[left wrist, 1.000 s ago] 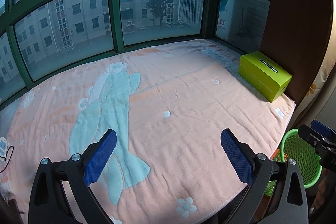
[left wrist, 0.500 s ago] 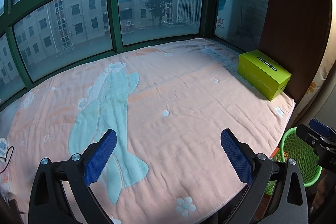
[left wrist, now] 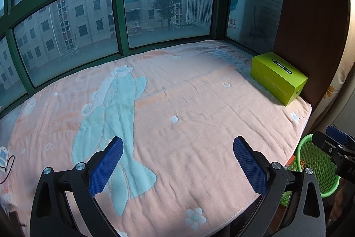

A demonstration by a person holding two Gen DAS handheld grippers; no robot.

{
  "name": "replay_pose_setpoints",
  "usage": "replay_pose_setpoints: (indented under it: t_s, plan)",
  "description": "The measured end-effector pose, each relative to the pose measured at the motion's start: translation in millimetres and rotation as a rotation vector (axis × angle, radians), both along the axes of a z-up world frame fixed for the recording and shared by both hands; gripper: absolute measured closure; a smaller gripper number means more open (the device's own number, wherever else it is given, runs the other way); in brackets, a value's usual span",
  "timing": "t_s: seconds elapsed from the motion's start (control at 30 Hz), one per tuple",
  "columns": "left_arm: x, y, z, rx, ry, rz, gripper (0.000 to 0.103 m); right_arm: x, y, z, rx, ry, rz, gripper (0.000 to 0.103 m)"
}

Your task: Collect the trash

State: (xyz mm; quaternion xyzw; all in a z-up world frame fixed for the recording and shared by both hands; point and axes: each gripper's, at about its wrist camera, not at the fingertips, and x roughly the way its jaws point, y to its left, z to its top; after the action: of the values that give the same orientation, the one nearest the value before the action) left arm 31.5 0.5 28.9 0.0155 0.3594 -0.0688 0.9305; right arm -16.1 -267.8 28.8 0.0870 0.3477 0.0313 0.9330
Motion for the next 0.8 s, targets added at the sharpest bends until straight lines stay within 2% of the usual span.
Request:
replay_pose_setpoints:
  t_s: [0.8]
  plan:
    - [0.0, -1.6, -2.0, 0.001, 0.004, -0.004, 0.007, -1.3, 0.7, -3.5, 0.01, 0.002, 0.001, 0.007]
